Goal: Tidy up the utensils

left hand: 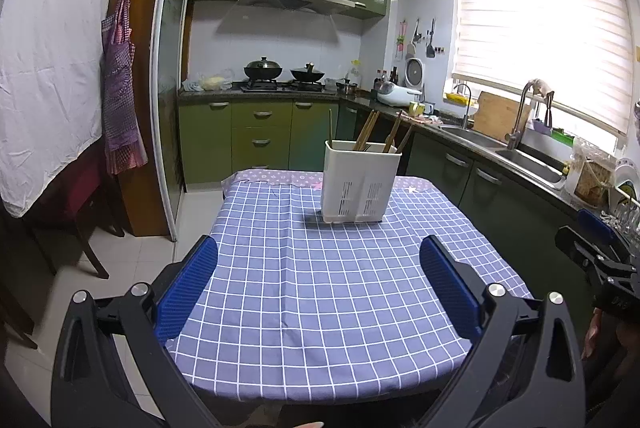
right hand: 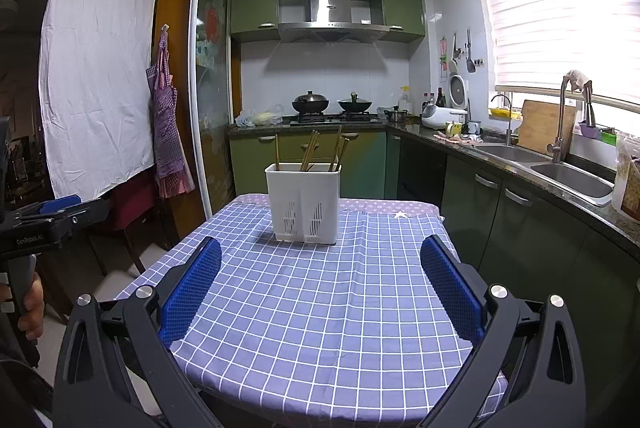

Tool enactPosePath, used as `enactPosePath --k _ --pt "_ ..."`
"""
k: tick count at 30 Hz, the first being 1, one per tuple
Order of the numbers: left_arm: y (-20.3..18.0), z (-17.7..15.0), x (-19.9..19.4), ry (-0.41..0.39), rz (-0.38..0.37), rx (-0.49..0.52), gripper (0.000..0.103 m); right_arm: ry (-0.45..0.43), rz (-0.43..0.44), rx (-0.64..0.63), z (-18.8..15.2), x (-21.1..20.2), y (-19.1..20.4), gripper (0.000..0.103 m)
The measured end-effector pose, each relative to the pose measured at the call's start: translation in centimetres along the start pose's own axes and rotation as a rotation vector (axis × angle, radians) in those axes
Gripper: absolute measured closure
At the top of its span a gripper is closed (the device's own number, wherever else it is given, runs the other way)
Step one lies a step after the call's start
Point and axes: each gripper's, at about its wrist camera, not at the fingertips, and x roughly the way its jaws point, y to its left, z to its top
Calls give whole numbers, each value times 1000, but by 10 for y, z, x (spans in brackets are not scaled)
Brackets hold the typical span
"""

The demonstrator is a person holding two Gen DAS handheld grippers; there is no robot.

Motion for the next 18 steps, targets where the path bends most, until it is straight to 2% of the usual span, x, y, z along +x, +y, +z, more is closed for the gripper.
enactPosePath --k 8,18 --pt "-7 0 1 1 12 32 7 8 5 -7 -3 4 -1 5" --pt "-6 -1 2 6 0 27 7 14 5 -6 -4 7 -2 5"
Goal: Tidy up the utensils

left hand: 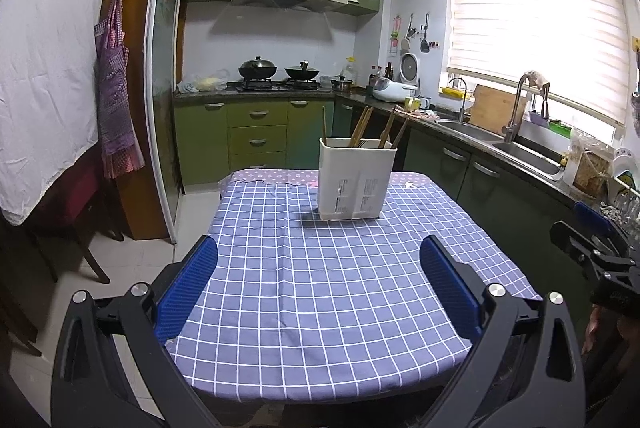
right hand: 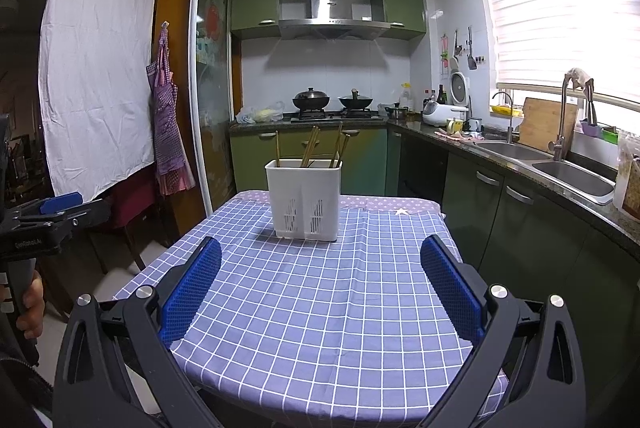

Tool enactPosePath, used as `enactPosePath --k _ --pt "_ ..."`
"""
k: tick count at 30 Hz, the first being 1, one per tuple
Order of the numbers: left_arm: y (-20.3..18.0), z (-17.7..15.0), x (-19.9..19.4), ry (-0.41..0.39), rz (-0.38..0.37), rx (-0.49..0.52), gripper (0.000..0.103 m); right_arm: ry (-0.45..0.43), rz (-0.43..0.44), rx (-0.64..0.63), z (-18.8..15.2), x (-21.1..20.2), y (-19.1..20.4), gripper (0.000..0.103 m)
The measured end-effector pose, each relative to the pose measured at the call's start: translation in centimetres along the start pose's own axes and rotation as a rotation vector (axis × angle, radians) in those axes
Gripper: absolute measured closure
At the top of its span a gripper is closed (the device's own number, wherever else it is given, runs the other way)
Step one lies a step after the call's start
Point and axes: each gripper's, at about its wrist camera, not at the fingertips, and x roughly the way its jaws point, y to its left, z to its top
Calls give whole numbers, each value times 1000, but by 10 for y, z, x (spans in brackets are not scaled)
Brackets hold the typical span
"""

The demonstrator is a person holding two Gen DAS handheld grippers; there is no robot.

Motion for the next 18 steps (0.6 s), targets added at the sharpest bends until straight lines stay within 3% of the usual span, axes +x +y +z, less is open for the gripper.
enactPosePath --k 18 --pt "12 0 4 -12 -24 -42 7 11 7 1 -1 3 -1 5"
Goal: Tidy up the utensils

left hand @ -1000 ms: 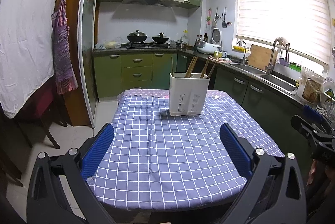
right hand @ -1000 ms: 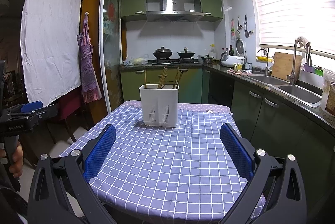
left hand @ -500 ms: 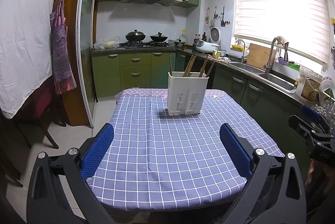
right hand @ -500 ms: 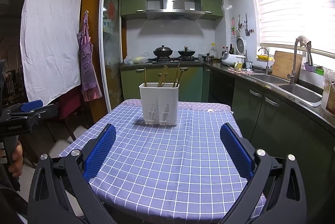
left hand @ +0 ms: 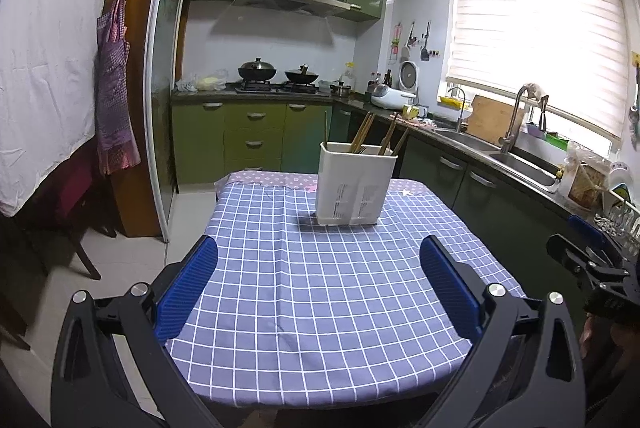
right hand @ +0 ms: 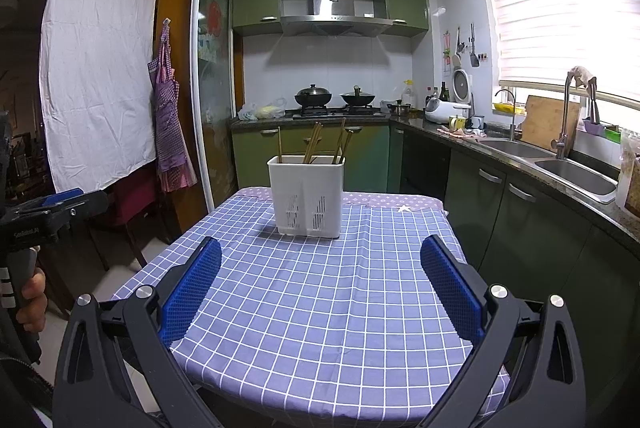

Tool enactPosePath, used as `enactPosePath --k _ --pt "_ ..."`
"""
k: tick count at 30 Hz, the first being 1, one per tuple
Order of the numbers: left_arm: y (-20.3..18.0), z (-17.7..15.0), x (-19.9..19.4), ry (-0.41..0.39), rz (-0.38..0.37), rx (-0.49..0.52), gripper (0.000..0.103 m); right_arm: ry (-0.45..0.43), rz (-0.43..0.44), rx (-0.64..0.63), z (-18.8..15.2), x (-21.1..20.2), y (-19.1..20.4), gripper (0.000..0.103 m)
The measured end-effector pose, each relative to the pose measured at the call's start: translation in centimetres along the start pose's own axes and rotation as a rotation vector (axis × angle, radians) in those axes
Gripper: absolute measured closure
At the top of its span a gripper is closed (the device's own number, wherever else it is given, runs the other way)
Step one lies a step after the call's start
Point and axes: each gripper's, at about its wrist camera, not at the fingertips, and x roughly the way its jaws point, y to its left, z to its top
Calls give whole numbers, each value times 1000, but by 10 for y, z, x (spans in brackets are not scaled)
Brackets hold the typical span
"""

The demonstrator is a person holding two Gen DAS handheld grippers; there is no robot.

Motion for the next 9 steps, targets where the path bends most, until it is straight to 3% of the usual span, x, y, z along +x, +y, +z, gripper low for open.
enactPosePath --k 9 --pt "5 -5 15 44 40 -8 7 18 4 8 -3 7 -1 5"
